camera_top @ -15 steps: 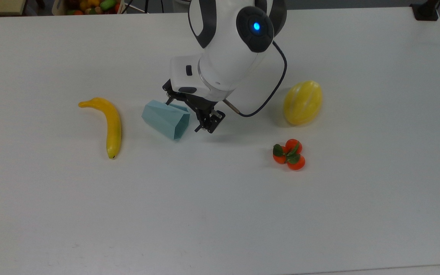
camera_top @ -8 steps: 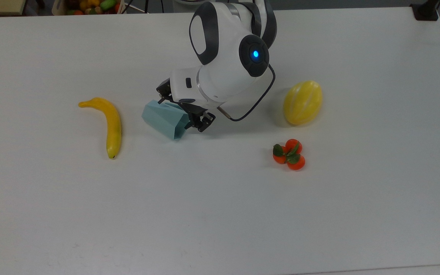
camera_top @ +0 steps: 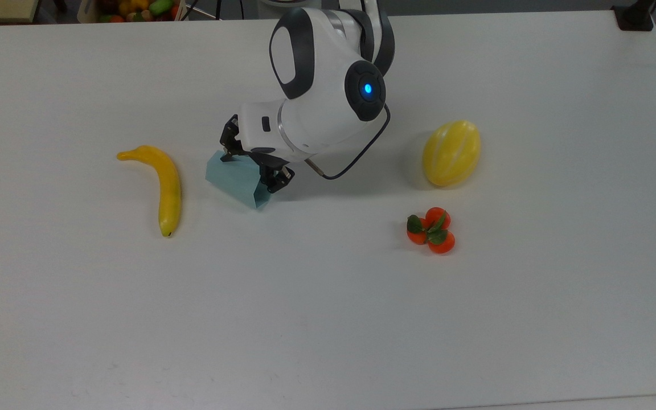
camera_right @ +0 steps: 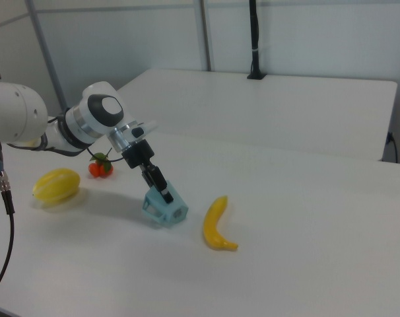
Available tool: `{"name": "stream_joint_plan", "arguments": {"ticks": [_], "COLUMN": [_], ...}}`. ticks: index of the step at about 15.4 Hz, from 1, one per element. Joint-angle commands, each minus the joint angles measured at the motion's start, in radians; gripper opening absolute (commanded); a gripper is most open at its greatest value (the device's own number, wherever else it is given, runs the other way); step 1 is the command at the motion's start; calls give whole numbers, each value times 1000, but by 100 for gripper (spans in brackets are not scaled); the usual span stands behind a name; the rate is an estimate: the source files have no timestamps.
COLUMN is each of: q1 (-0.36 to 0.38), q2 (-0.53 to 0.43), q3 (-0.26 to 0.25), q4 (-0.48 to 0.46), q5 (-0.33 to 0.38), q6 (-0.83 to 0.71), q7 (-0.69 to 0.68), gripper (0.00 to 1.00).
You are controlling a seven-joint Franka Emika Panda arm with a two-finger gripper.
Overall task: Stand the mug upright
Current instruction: 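Close the gripper on the cup's open rim end, then lift the cup and rotate it so its base points down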
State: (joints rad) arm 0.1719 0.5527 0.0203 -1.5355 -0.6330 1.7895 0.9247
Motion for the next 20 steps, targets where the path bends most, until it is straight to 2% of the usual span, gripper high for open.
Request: {"name": "stream_joint_plan", "arguments": {"ticks": [1,3,5,13,17,20], "q1": [-15,-17,-23,-26,-41,-68], "q2": [-22,-34,-60,-183,-298,-323], "q3": [1,1,1,1,-3,-10], "q4": [-31,-31,-22,-17,-15,-11], "q5": [36,47,114,251,439,599], "q6": [24,22,21,19,19,21], "q7": [-6,-15,-65,-233,-361,-525], "gripper": [0,0,0,0,0,0]}}
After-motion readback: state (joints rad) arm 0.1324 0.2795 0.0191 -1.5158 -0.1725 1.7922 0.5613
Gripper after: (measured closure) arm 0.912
